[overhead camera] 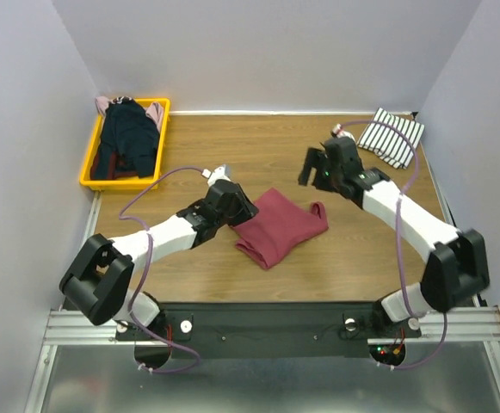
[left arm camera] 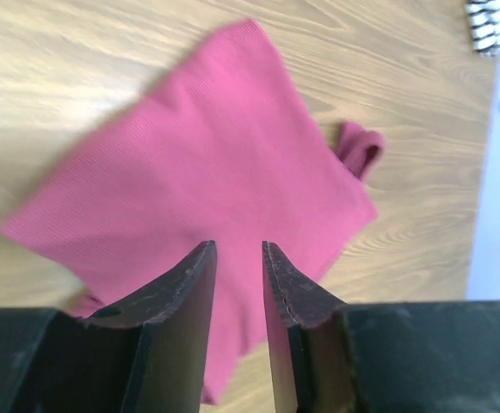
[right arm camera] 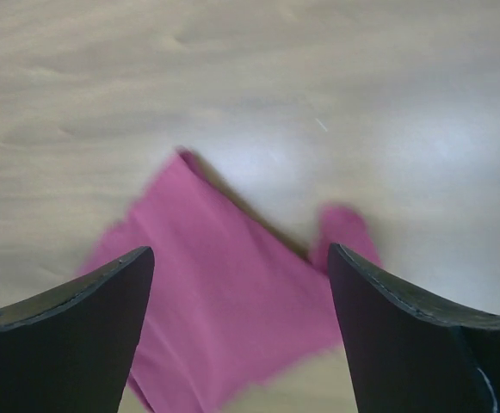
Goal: Fold and stack the tank tops
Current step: Neatly place the folded tank top to the corner
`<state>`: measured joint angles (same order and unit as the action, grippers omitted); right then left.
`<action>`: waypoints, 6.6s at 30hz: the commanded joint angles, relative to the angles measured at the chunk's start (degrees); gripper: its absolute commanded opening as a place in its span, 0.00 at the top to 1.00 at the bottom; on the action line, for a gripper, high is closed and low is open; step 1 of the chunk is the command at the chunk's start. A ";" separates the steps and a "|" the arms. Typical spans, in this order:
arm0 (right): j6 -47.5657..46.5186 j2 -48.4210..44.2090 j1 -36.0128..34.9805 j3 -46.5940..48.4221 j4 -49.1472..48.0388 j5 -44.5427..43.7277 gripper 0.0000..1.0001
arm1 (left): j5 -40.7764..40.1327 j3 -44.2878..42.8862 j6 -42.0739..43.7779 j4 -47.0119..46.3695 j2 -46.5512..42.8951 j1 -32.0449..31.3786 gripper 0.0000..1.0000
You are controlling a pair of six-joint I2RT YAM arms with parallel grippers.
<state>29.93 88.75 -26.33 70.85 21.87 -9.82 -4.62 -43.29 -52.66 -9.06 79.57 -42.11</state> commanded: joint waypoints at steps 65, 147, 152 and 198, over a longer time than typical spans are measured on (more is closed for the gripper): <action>-13.58 6.78 6.02 -12.40 -10.88 23.09 0.00 | 17.45 -2.41 11.00 -8.78 16.32 5.19 0.61; -48.21 50.55 21.93 59.93 -1.21 -26.56 1.00 | 23.61 -12.43 28.93 14.95 -3.28 20.57 0.59; -49.97 51.70 23.25 63.09 -1.21 -27.26 1.00 | 24.57 -12.35 28.93 14.95 -2.32 20.66 0.59; -32.05 39.41 33.89 50.01 0.80 -24.72 0.09 | 26.42 -11.29 28.93 13.98 -1.61 20.75 0.59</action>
<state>-7.53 137.23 7.16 121.91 22.85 -34.74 20.64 -55.02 -24.60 6.98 78.65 -21.63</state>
